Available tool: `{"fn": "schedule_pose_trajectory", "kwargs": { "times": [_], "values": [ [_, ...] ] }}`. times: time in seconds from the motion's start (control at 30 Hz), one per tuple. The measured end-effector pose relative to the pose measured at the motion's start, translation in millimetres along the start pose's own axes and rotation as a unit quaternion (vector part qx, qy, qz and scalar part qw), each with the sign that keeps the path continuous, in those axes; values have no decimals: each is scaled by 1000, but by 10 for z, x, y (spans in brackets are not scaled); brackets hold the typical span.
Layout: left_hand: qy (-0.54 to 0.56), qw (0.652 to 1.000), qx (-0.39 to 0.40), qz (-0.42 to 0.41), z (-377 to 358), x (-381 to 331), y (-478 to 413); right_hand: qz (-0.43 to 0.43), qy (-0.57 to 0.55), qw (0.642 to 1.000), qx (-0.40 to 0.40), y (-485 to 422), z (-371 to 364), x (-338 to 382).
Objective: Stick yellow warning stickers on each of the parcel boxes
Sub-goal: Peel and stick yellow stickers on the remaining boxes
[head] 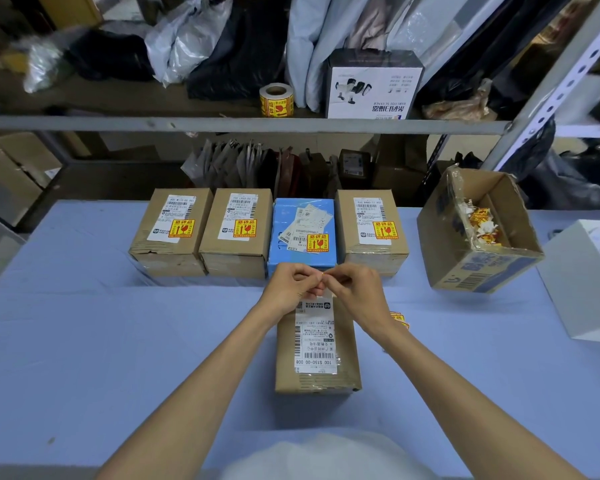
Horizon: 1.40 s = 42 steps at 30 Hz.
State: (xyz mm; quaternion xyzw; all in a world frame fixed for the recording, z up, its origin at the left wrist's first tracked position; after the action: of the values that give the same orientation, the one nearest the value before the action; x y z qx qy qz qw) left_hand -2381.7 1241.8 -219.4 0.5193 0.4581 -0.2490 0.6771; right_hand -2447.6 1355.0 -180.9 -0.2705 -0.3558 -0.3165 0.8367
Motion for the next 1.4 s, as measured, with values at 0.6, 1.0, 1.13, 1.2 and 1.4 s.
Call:
{"fn": "schedule_pose_trajectory", "kwargs": {
  "times": [0.6,1.0,1.13,1.2,1.4],
  "values": [
    [-20,999,5,-25,-16,-6,-44,-52,-82,995,20,-14,-14,-127],
    [-19,1000,9,-23,-43,28,-49,-50,-54,997,34,-12,-41,-148],
    [-28,999,5,-27,-46,14,-39,-46,-50,997,41,-22,-50,-137],
    [-27,999,7,-28,-54,4,-38,-46,-48,997,42,-32,-43,-136],
    [-44,998,5,-37,-40,-16,-71,-36,-38,998,40,-40,-25,-98]
  ]
}}
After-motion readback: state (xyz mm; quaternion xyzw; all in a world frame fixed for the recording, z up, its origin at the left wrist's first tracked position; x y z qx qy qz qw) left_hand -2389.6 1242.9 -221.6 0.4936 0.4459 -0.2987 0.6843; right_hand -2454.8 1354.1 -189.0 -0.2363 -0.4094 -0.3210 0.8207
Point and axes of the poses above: each hand's wrist, its own y-axis away from the middle knuckle, its own z-axis out of the back of the hand, x = y × z, the point moved 9 cm from there along -y, towards the middle knuckle, and after that the axes turned 9 degrees about z, right-handed, at the moved point
